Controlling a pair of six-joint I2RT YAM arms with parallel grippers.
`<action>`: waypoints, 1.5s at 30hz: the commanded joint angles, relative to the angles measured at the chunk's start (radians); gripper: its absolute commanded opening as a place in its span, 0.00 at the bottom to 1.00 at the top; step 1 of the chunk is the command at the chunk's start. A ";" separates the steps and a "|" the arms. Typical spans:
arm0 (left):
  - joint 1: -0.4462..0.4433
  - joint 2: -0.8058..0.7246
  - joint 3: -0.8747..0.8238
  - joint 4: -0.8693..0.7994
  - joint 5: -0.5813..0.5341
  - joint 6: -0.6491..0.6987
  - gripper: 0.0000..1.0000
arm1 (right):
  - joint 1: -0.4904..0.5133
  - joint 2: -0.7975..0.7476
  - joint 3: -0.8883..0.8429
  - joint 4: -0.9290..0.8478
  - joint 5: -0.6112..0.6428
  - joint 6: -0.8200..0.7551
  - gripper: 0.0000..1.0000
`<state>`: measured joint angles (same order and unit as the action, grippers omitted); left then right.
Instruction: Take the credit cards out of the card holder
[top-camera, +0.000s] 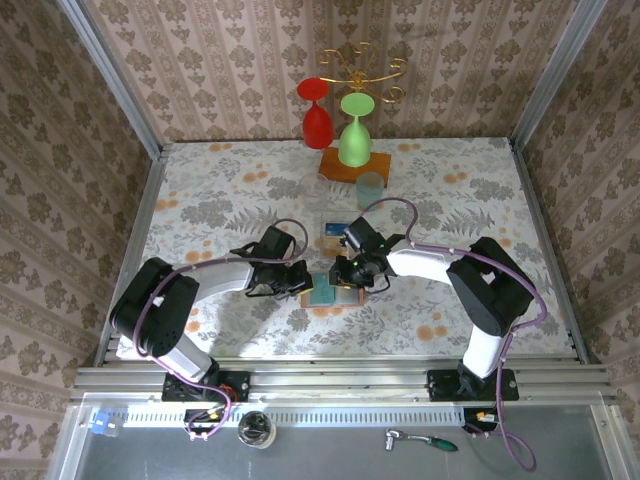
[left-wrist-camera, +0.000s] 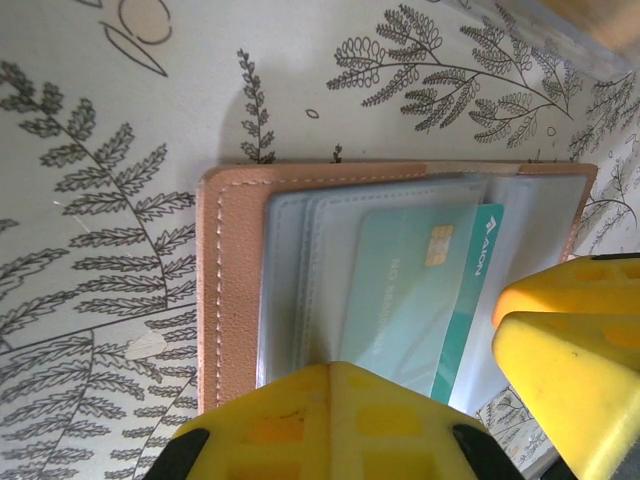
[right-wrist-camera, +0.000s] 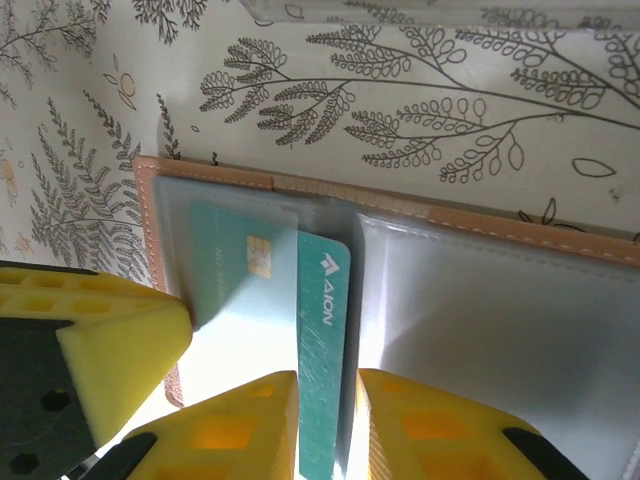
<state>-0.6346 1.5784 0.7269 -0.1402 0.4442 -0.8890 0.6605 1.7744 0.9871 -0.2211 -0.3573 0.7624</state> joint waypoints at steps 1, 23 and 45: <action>-0.004 0.020 0.014 -0.033 -0.010 -0.002 0.05 | -0.006 0.017 -0.016 0.021 -0.027 0.010 0.24; -0.004 0.016 0.016 -0.043 -0.013 -0.002 0.04 | -0.017 0.045 -0.049 0.122 -0.101 0.056 0.22; -0.004 0.012 0.022 -0.056 -0.016 0.002 0.04 | -0.041 -0.019 -0.084 0.134 -0.094 0.058 0.11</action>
<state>-0.6346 1.5795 0.7280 -0.1471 0.4442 -0.8890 0.6285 1.7897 0.9188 -0.0780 -0.4500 0.8165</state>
